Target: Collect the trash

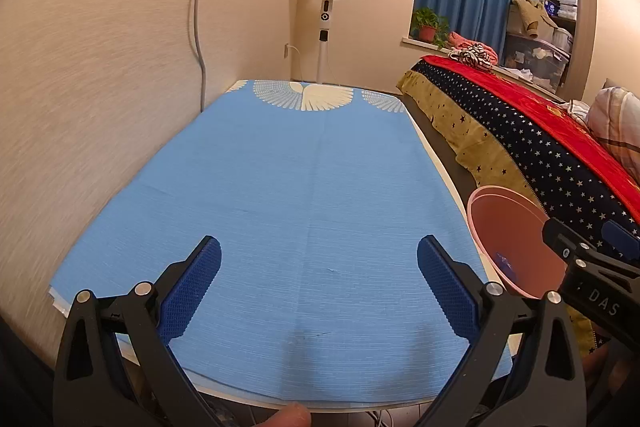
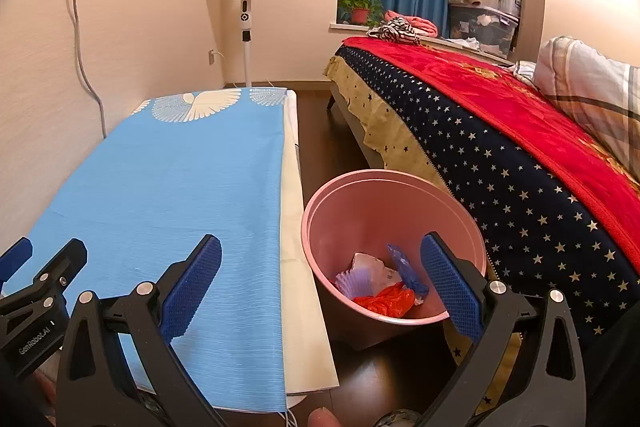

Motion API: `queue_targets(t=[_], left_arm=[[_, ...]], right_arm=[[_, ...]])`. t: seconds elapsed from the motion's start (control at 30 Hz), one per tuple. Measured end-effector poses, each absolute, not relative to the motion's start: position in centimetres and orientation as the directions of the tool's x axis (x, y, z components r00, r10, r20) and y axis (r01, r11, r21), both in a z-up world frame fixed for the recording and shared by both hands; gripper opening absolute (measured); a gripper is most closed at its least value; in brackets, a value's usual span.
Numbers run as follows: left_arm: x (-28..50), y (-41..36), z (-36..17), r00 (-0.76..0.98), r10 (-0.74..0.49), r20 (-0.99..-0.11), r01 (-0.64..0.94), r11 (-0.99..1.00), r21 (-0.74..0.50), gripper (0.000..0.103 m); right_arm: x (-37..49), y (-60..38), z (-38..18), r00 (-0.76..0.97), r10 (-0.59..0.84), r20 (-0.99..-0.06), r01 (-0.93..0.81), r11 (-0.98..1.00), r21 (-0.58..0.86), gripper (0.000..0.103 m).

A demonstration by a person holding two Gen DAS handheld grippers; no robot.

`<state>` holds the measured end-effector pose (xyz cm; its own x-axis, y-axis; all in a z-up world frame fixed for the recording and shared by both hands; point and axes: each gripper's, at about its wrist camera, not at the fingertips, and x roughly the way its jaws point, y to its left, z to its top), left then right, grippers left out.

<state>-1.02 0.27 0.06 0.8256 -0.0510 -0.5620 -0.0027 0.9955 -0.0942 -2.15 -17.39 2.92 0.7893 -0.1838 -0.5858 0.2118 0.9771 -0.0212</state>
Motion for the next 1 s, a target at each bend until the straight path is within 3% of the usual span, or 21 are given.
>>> queue_targets(t=[1.0], left_arm=[[-0.93,0.30,0.05,0.825,-0.049,-0.563,-0.005,0.996,-0.094,0.095]], right_arm=[[-2.13,-17.01,2.89,0.791,-0.187,-0.582,0.203,0.978,-0.037,0.098]])
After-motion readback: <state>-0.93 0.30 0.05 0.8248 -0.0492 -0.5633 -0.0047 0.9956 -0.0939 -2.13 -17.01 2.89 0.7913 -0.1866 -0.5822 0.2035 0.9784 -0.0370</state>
